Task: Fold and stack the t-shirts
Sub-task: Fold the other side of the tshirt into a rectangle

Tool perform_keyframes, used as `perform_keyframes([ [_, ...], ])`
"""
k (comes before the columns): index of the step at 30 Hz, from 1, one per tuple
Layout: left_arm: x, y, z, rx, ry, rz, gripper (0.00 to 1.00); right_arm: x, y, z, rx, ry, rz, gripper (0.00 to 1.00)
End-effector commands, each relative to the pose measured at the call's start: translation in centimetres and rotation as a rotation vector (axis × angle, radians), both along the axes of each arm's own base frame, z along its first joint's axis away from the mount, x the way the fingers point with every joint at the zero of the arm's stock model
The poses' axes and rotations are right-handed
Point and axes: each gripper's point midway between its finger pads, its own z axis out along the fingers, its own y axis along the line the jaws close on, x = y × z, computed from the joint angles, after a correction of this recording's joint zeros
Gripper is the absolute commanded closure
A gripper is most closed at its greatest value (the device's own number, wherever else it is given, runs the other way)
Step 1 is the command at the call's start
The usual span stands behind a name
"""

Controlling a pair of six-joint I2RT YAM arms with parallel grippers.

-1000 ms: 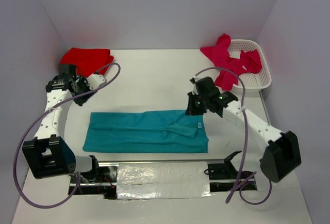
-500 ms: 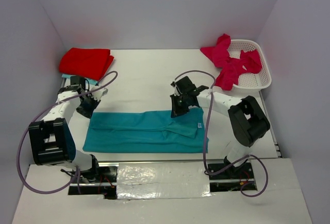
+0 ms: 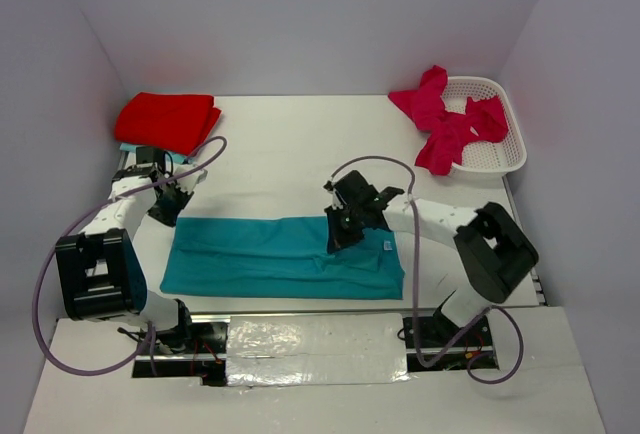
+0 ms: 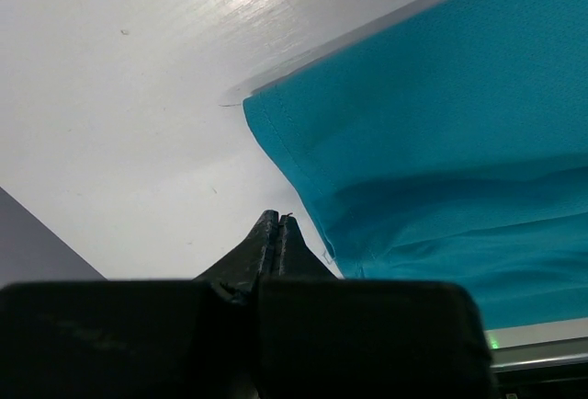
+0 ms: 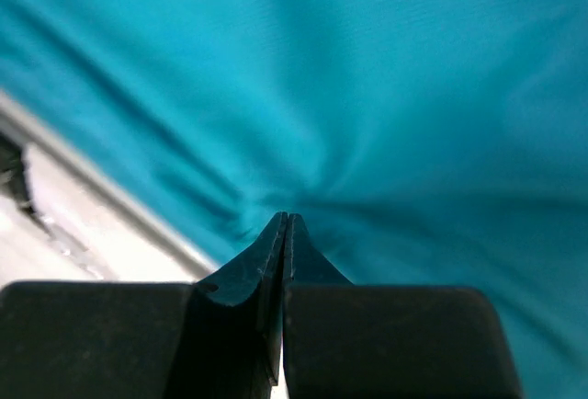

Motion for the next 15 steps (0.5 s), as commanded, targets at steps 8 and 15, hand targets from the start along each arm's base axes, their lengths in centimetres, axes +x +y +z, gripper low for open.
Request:
perform_keyframes([
  [8, 1.3, -0.5, 1.8, -0.024, -0.024, -0.041, 0.96, -7.3, 0.9, 1.1, -0.033, 0.057, 0.109, 1.0],
  [15, 6.1, -17.3, 12.8, -0.271, -0.347, -0.39, 0.52, -1.8, -4.7, 8.2, 0.096, -0.065, -0.196, 0.76],
])
